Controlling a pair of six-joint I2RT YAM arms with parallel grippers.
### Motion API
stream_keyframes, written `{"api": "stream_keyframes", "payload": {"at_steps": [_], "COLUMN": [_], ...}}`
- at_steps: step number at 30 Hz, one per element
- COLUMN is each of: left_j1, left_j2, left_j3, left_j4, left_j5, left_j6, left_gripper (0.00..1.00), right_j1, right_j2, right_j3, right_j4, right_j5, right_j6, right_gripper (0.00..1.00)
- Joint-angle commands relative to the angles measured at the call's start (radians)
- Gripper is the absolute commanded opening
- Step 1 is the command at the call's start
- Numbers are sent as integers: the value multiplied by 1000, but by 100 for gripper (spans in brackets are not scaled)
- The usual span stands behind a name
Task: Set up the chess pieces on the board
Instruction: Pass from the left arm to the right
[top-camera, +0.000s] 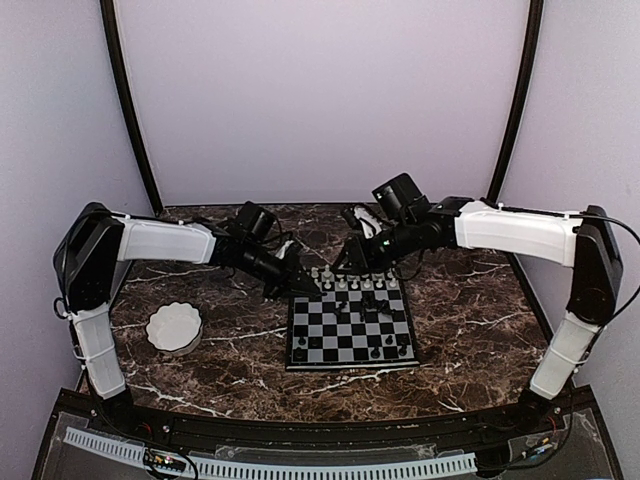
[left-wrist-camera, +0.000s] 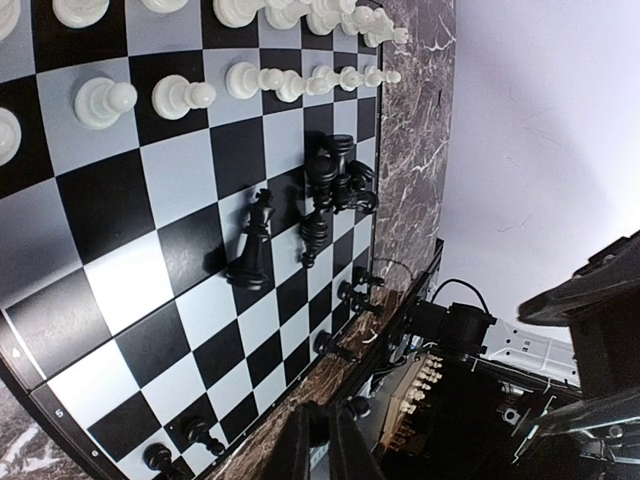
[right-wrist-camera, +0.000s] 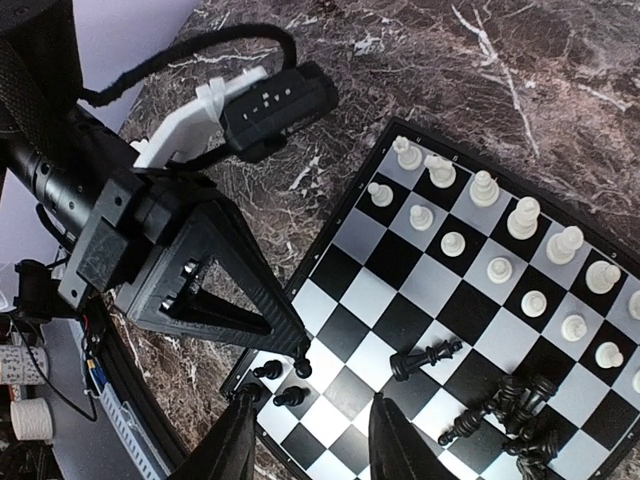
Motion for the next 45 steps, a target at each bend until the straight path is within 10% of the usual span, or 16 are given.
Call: {"api": "stream_keyframes", "payload": {"at_steps": [1,19,45], "left_j1": [14,15,15], "left_j2": [-61,-71,-51], "left_j3": [-40,-61,-45], "left_j4": [118,241,278], "left_j5": [51,93,131], "left_j6": [-67,-114,-122], "left_gripper": [9,9,9], "right_j1": [5,5,-11], "right_j2": [18,98,82], "right_j3": [-32,-55,-72], "right_j4": [83,152,184], "right_j5": [-85,-198,-167], "right_j6": [48,114,119], "right_gripper": [40,37,1]}}
